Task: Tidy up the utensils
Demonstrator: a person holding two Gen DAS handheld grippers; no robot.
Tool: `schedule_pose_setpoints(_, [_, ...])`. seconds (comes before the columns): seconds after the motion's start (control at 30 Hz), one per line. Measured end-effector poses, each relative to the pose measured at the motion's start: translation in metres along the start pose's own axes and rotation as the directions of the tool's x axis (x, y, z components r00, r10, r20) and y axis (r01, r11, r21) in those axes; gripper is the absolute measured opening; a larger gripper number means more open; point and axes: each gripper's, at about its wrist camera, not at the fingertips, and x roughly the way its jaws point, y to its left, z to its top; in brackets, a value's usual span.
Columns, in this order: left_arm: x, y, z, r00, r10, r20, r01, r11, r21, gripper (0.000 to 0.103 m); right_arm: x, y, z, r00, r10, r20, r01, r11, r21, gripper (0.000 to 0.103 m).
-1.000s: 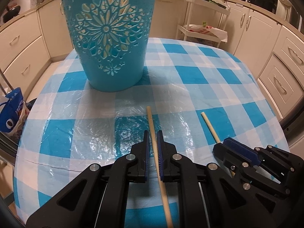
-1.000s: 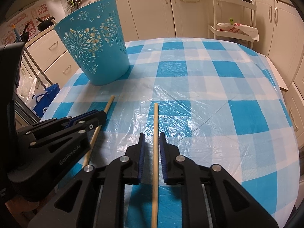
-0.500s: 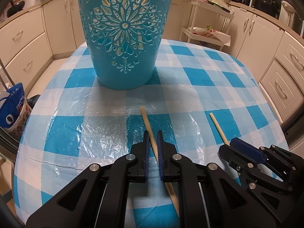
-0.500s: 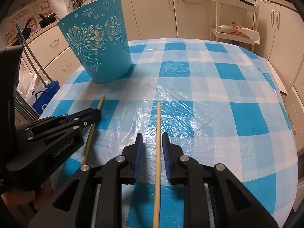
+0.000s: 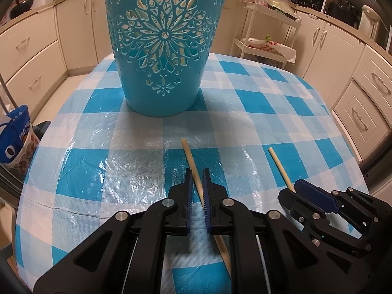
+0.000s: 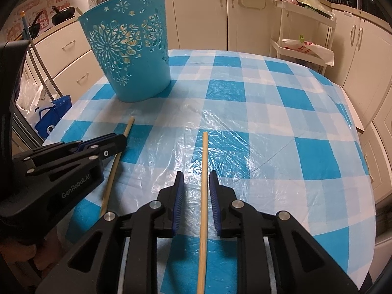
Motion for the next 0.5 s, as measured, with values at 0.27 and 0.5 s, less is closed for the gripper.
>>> schedule_pose_setpoints(0.27, [-0.002,-0.007,0.0,1.0,-0.008,0.002,0.008,0.999,0.045,0.003,0.0,0.006,0.0,1.0,0.008,0.001,-0.008,0.999,-0.035,0.006])
schedule_pose_setpoints(0.5, [-0.022,-0.007,0.004,0.998,-0.058,0.029,0.057,0.997,0.048,0.0,-0.012,-0.012,0.0,0.991,0.123,0.048,-0.128,0.986,0.104,0.006])
